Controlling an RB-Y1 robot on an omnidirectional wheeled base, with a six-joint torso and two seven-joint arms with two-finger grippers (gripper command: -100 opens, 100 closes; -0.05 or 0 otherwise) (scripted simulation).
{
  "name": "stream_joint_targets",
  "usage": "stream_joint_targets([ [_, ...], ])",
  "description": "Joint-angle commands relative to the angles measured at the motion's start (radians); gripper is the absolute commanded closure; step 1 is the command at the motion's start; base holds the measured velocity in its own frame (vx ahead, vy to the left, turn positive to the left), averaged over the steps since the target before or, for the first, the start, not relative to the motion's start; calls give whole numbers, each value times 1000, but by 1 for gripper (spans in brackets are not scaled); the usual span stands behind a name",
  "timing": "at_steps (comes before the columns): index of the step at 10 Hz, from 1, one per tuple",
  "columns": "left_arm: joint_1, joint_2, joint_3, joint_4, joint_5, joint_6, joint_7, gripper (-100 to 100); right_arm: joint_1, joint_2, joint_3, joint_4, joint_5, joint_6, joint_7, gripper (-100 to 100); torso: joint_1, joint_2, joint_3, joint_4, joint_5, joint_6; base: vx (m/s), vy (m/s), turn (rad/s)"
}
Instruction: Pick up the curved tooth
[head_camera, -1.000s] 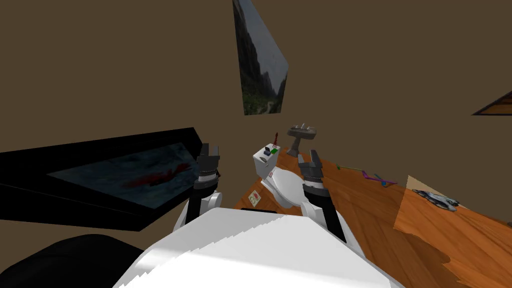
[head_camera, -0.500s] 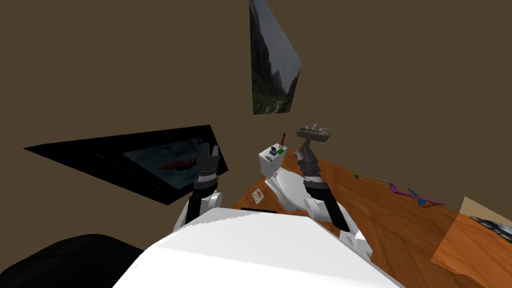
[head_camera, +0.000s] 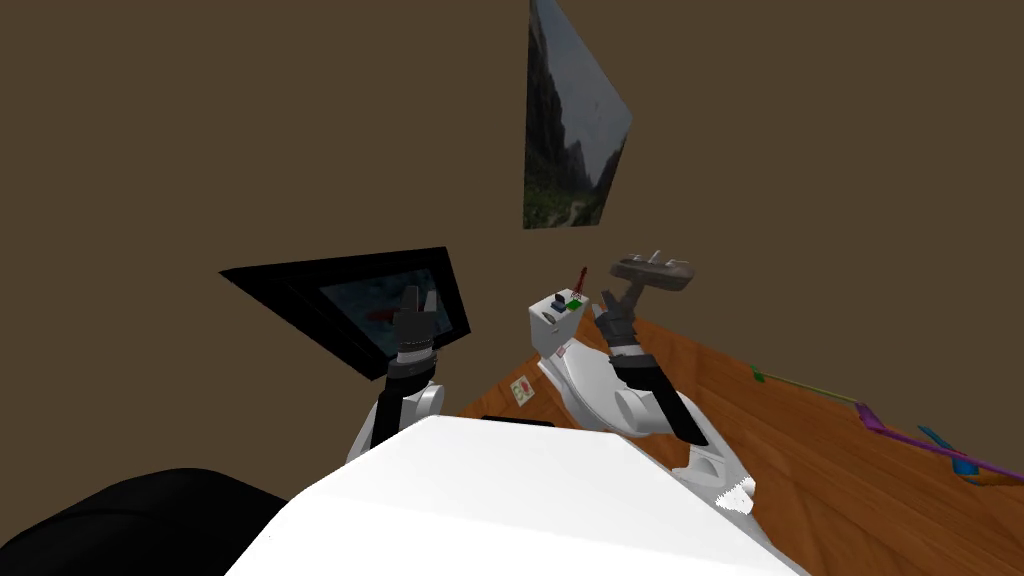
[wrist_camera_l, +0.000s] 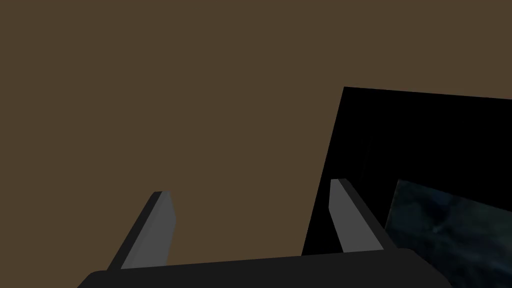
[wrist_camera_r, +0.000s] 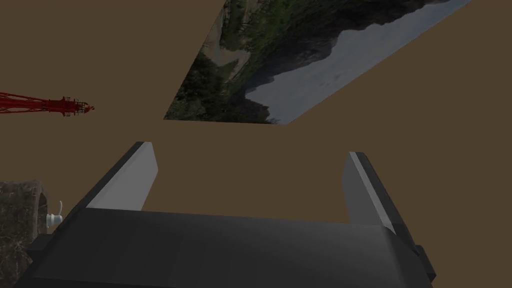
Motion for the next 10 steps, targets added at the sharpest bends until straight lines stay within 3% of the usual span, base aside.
stream_joint_targets([
  [1,0,0,0,0,0,0,0,0,-35,-50,-6,19,-42,50,50,-100,0,0,0,0,0,0,-60,20,381],
  [2,0,0,0,0,0,0,0,0,-35,-73,-6,19,-42,63,55,-100,0,1,0,0,0,-1,-41,9,192],
  [3,0,0,0,0,0,0,0,0,-56,-104,-10,30,-72,104,93,-100,0,0,0,0,0,1,-32,19,319],
  [4,0,0,0,0,0,0,0,0,-56,-120,-10,30,-72,106,93,-100,0,-1,0,0,0,0,-22,11,119],
  [5,0,0,0,0,0,0,0,0,-75,-156,-13,42,-104,151,133,-100,0,-1,-1,0,0,1,-29,24,228],
  [6,0,0,0,0,0,0,0,0,-75,-169,-13,42,-104,151,133,-100,0,-1,-1,0,0,0,-23,14,129],
  [7,0,0,0,0,0,0,0,0,-94,-209,-16,56,-137,198,174,-100,0,-1,-1,0,0,1,-24,23,303],
  [8,0,0,0,0,0,0,0,0,-94,-218,-16,56,-137,198,174,-100,0,-1,-1,0,0,0,-21,15,151],
  [9,0,0,0,0,0,0,0,0,-112,-255,-19,70,-171,239,217,-100,0,-1,-1,0,0,1,-27,27,259],
  [10,0,0,0,0,0,0,0,0,-112,-267,-19,70,-171,246,217,-100,0,-1,-1,0,0,0,-21,17,145],
])
